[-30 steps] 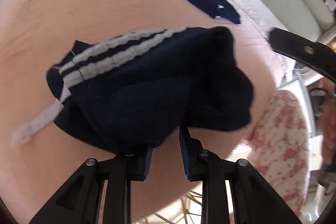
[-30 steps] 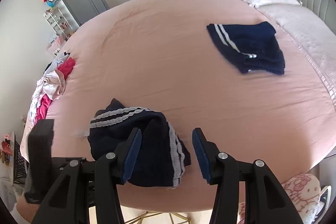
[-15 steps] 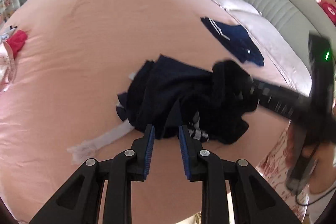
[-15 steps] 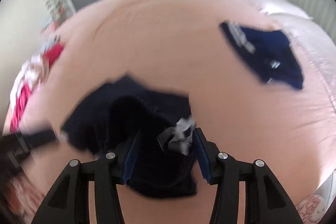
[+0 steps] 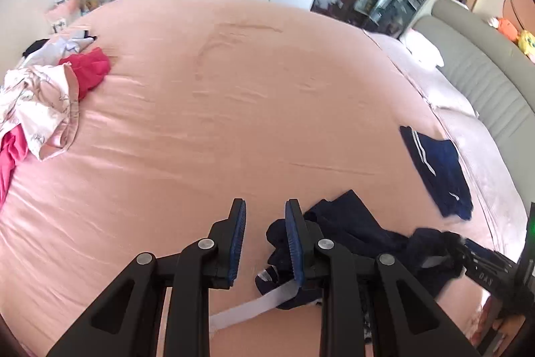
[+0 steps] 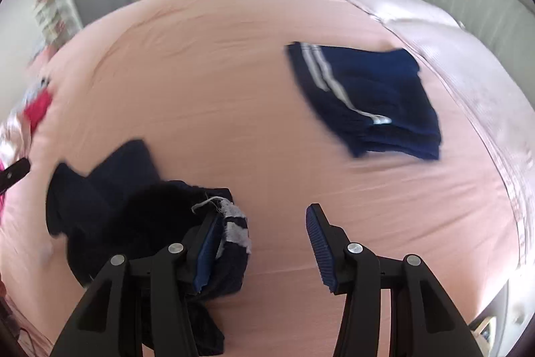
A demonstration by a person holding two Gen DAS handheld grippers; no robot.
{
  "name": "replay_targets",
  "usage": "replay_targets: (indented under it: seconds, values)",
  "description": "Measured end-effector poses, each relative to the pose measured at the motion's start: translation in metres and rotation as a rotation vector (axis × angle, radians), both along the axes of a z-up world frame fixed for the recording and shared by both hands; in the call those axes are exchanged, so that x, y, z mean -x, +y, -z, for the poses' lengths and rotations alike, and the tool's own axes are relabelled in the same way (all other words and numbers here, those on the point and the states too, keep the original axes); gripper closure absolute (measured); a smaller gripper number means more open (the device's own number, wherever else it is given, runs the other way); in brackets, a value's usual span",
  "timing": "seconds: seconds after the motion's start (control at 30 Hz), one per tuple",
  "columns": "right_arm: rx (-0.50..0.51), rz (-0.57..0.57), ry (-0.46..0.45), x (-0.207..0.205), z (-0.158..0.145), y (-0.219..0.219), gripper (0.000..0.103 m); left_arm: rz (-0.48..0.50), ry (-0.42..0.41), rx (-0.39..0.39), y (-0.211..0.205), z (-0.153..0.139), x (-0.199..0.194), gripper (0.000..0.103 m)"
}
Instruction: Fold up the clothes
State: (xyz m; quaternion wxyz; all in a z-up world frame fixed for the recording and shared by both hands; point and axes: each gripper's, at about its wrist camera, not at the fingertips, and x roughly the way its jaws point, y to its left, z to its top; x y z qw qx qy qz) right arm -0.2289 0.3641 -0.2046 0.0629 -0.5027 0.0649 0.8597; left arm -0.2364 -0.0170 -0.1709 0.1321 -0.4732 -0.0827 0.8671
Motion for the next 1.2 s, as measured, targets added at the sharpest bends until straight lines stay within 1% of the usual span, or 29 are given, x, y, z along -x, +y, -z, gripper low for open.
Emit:
replay_targets:
  seconds: [0.07,0.1,0.13,0.17,0.23,0.27,0.3,0.33,0.37,0.4,0.43,0.5,0.57,0.6,0.63,0.67,0.7,0.73,0.77,0.8,0.87,0.9,0.97,1.0,1.03,1.07,1.13,1.2]
  values:
    - [0.079,-0.096,-0.052,-0.001,0.001,-0.004,0.053,0.155,-0.156,-0.124,0.004,0.012,-0.011,0.081]
    - [0.099,-0.147,-0.074,-0.002,0.003,-0.009,0.053,0.200,-0.217,-0.166,0.015,0.022,-0.020,0.080]
    - [0.084,-0.189,-0.078,-0.003,0.004,-0.016,0.053,0.224,-0.248,-0.172,0.024,0.032,-0.032,0.079]
    - [0.039,-0.215,-0.063,-0.003,0.004,-0.026,0.052,0.229,-0.264,-0.158,0.033,0.041,-0.041,0.079]
    - [-0.079,-0.243,-0.040,0.006,0.009,-0.044,0.042,0.237,-0.299,-0.133,0.051,0.060,-0.057,0.078]
    - [-0.127,-0.250,-0.040,0.013,0.014,-0.051,0.031,0.220,-0.330,-0.153,0.058,0.069,-0.057,0.078]
    - [-0.162,-0.259,-0.050,0.023,0.022,-0.056,0.028,0.198,-0.342,-0.191,0.062,0.072,-0.058,0.078]
    - [-0.177,-0.271,-0.078,0.036,0.034,-0.057,0.028,0.175,-0.351,-0.221,0.066,0.073,-0.058,0.078]
    - [-0.170,-0.277,-0.114,0.048,0.044,-0.056,0.034,0.144,-0.336,-0.190,0.068,0.071,-0.060,0.078]
    - [-0.114,-0.267,-0.153,0.054,0.051,-0.052,0.068,0.114,-0.321,-0.157,0.071,0.069,-0.062,0.078]
    - [-0.065,-0.241,-0.155,0.055,0.048,-0.046,0.080,0.086,-0.306,-0.106,0.073,0.070,-0.064,0.078]
    - [-0.072,-0.184,-0.087,0.047,0.027,-0.039,0.096,0.049,-0.301,-0.116,0.061,0.064,-0.068,0.078]
    - [-0.090,-0.168,0.007,0.033,-0.002,-0.033,0.098,0.031,-0.320,-0.242,0.047,0.060,-0.072,0.078]
    - [-0.083,-0.159,0.045,0.026,-0.015,-0.029,0.098,0.017,-0.323,-0.291,0.046,0.059,-0.073,0.074]
    - [-0.058,-0.147,0.066,0.018,-0.026,-0.023,0.098,-0.001,-0.308,-0.313,0.043,0.057,-0.077,0.063]
    - [-0.049,-0.133,0.083,0.010,-0.035,-0.018,0.098,-0.020,-0.293,-0.334,0.041,0.055,-0.080,0.055]
    - [-0.059,-0.118,0.097,0.000,-0.042,-0.012,0.098,-0.036,-0.279,-0.349,0.039,0.053,-0.083,0.038]
    - [-0.077,-0.103,0.102,-0.010,-0.047,-0.007,0.098,-0.044,-0.266,-0.319,0.042,0.054,-0.087,0.031]
    - [-0.086,-0.085,0.097,-0.018,-0.048,-0.004,0.098,-0.052,-0.254,-0.288,0.045,0.055,-0.091,0.031]
    - [-0.074,-0.069,0.091,-0.023,-0.049,0.001,0.098,-0.056,-0.243,-0.253,0.050,0.056,-0.094,0.031]
    - [-0.015,-0.056,0.090,-0.034,-0.046,0.008,0.098,-0.004,-0.244,-0.127,0.070,0.058,-0.094,0.031]
    - [0.016,-0.054,0.091,-0.041,-0.045,0.010,0.098,0.023,-0.226,-0.069,0.076,0.060,-0.098,0.032]
    - [0.038,-0.038,0.109,-0.048,-0.044,0.013,0.098,0.071,-0.168,0.046,0.086,0.058,-0.106,0.042]
    - [0.034,-0.032,0.121,-0.050,-0.046,0.012,0.098,0.083,-0.158,0.073,0.084,0.055,-0.109,0.056]
    - [0.031,-0.024,0.132,-0.051,-0.047,0.012,0.098,0.094,-0.148,0.100,0.082,0.053,-0.112,0.064]
    - [0.034,-0.017,0.138,-0.052,-0.046,0.011,0.098,0.102,-0.139,0.125,0.078,0.051,-0.114,0.066]
    - [0.056,-0.012,0.130,-0.053,-0.044,0.009,0.098,0.066,-0.140,0.155,0.057,0.044,-0.114,0.074]
    - [0.068,-0.018,0.082,-0.053,-0.032,0.004,0.098,0.022,-0.131,0.186,0.034,0.038,-0.113,0.077]
